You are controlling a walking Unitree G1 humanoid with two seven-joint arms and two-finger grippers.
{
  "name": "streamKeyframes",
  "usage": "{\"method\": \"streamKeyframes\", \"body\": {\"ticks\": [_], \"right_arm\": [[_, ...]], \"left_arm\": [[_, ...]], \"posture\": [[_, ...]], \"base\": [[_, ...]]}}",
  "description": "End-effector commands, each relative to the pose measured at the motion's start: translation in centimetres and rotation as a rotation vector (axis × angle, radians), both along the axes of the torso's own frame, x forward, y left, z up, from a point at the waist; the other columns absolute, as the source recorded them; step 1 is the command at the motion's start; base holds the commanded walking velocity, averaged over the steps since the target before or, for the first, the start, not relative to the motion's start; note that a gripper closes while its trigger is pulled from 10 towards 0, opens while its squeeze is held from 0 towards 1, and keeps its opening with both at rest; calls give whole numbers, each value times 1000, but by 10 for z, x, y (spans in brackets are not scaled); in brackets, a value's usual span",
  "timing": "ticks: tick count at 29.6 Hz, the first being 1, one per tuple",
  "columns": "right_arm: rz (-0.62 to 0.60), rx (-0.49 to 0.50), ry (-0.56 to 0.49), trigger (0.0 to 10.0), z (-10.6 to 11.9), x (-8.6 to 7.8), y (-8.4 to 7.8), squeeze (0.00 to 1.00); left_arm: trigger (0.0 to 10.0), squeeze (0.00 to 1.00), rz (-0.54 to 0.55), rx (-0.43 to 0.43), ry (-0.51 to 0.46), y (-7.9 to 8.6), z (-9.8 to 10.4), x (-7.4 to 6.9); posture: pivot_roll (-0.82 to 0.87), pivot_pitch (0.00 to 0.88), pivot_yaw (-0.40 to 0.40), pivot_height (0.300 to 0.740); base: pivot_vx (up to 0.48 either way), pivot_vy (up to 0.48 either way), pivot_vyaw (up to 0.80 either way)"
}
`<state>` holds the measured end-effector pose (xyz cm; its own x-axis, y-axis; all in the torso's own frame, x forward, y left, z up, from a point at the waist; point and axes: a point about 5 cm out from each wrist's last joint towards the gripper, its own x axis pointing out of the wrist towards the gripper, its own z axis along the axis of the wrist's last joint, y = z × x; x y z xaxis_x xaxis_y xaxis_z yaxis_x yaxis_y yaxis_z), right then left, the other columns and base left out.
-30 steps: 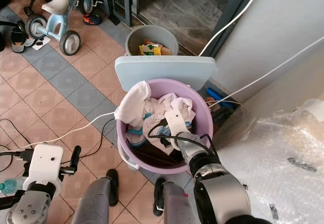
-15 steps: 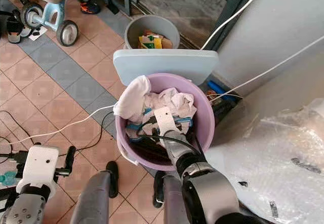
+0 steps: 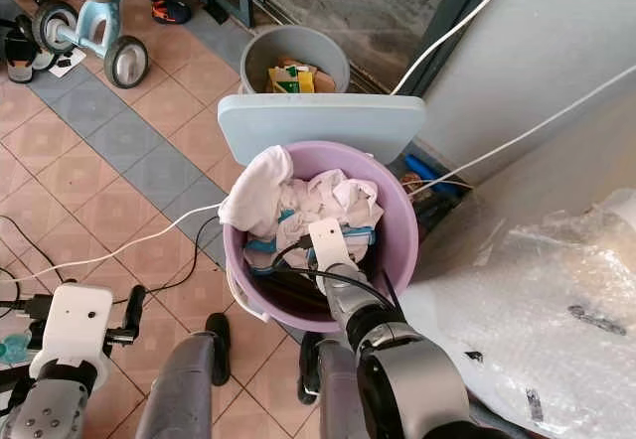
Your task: Clothes washing
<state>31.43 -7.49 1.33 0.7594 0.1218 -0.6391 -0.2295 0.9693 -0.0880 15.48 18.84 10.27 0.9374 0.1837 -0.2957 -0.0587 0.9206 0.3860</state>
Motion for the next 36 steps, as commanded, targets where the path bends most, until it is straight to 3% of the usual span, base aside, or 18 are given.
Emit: {"method": "streamKeyframes", "body": {"ticks": [1,4,5,6,7,8,13,14,15,19,23,27,31,33,36], "right_arm": [[-10,48,23,0,-4,-4,3,0],[44,48,-25,0,6,3,9,0],[65,52,-54,1647,11,8,10,0],[78,38,-81,6588,15,11,8,0],[84,26,-99,6588,18,14,7,0],[105,23,-141,10000,25,20,2,0],[136,22,-194,10000,35,30,-19,0],[142,38,-218,10000,38,31,-30,204],[152,32,-243,10000,40,32,-38,1000],[112,64,-289,10000,44,34,-40,1000],[113,116,-323,10000,48,34,-30,1000],[165,100,-370,10000,49,31,-17,1000],[175,69,-385,10000,48,30,-17,1000],[149,32,-382,10000,45,29,-22,1000],[156,-21,-395,10000,44,29,-25,1000]], "left_arm": [[10000,0,21,7,28,2,-3,-6],[10000,0,16,1,0,0,0,-1],[10000,0,4,-11,-35,-3,4,4],[10000,0,-9,-6,-46,-4,5,7],[10000,0,-18,-1,-50,-5,6,9],[10000,0,-10,-1,-55,-6,6,14],[10000,0,-71,-6,-63,-11,4,23],[10000,0,-110,-5,-61,-13,3,24],[10000,0,-135,-7,-57,-13,2,24],[10000,0,-145,-6,-57,-12,1,25],[10000,0,-152,-6,-70,-14,5,25],[10000,0,-137,-9,-84,-14,12,15],[10000,0,-110,-14,-74,-13,13,5],[10000,0,-80,-25,-60,-12,15,-7],[10000,0,-75,-29,-57,-12,17,-11]], "posture": [[326,377,-131,740],[313,368,-130,740],[308,362,-130,740],[300,351,-131,740],[300,351,-131,740],[284,337,-128,740],[250,316,-125,740],[234,310,-124,740],[221,312,-122,740],[226,317,-108,740],[239,325,-98,740],[259,377,-104,740],[264,412,-113,740],[267,448,-124,740],[270,458,-126,740]], "base": [[0,0,0],[0,0,0],[0,0,0],[0,0,0],[0,0,0],[0,0,0],[0,0,0],[0,0,0],[0,0,0],[0,0,0],[0,0,0],[0,0,0],[0,0,0],[0,0,0],[0,0,0]]}}
